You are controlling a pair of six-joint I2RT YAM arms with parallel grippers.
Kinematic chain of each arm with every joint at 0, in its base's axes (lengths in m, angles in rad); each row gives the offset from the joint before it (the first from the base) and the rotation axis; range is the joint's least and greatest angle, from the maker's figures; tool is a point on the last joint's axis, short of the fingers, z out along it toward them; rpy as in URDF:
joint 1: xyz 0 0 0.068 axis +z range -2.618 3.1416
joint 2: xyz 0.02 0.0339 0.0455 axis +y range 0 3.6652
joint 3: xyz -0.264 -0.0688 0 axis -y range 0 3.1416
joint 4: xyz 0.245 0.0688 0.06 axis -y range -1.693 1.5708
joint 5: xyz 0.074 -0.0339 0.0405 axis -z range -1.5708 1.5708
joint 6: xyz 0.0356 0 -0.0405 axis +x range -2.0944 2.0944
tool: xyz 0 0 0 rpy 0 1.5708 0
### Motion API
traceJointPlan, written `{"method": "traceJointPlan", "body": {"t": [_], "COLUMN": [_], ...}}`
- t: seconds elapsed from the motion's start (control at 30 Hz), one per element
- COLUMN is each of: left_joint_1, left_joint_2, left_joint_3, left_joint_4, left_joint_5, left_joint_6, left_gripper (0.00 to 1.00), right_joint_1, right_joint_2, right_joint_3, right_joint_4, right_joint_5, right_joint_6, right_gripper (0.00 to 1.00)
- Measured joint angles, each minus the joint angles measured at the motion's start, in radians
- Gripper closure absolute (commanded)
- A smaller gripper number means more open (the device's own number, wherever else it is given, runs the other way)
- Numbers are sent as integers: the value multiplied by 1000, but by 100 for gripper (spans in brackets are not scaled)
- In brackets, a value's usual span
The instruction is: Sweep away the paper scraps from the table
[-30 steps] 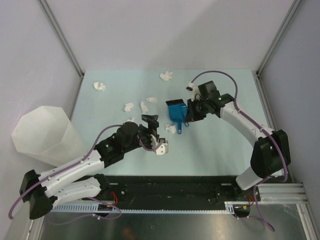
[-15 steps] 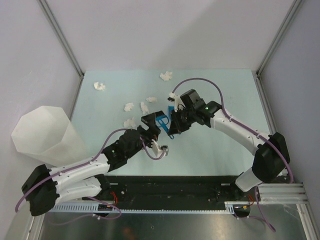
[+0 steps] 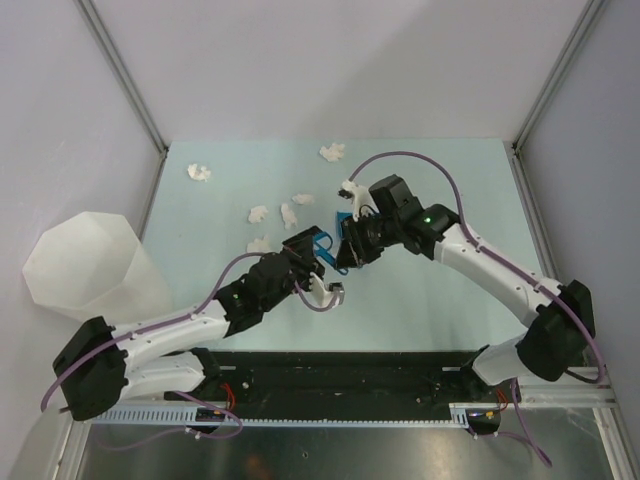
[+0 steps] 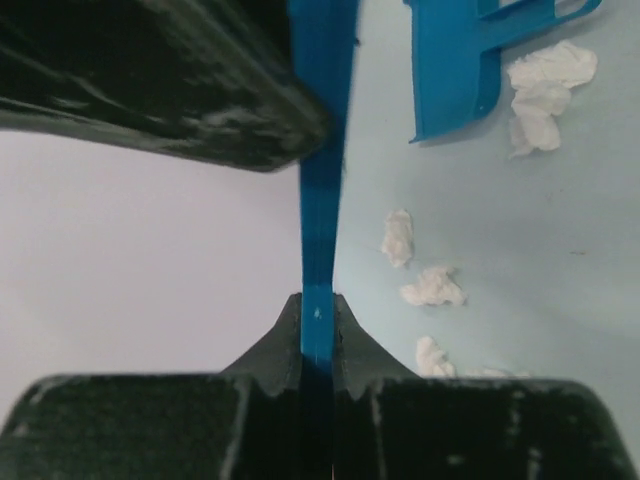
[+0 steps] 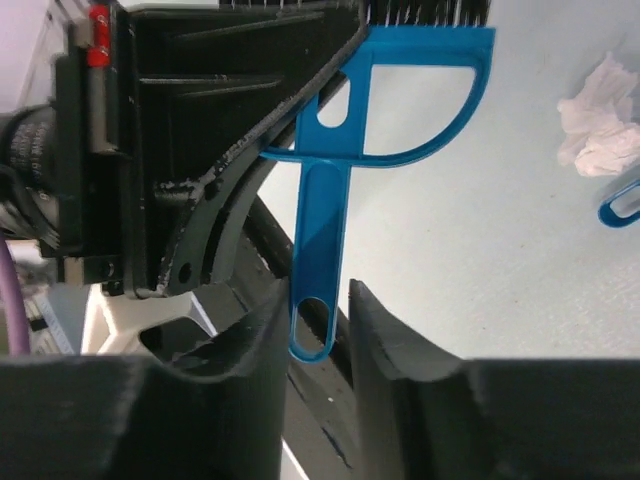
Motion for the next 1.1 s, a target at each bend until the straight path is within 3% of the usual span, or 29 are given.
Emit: {"method": "traceJointPlan", "body": {"t": [0.03,0.13,0.2,0.3,0.43,0.5,0.67,0.87,1.0,1.1], "left_joint_1": [-1,0,3,3,10,24,59,62,62,63], "left_joint_2": [-6,-34,-53,-88,-146,-174,-194,-137,-129,-129], "left_joint_3": [4,46,104,187,269,283,285,298,301,304], "left_joint_4": [-11,-109,-206,-333,-484,-536,-609,-637,-645,-645], "left_joint_5": [2,17,50,141,355,489,713,821,844,859], "left_joint_6": [-36,-194,-328,-515,-745,-835,-948,-999,-1009,-1013], "left_gripper": [100,100,100,100,100,100,100,100,100,100], "right_joint_1": [-7,-42,-78,-109,-119,-120,-27,151,203,232], "right_joint_2": [-11,-90,-178,-311,-463,-504,-529,-474,-438,-404], "right_joint_3": [0,-8,-12,-11,-10,-10,-19,-44,-51,-51], "right_joint_4": [4,4,7,27,36,28,4,5,21,43], "right_joint_5": [-7,21,56,86,59,-16,-137,-115,-72,-48], "right_joint_6": [1,-23,-43,-83,-161,-221,-324,-367,-366,-366], "right_gripper": [31,14,6,5,10,20,21,24,44,45]}}
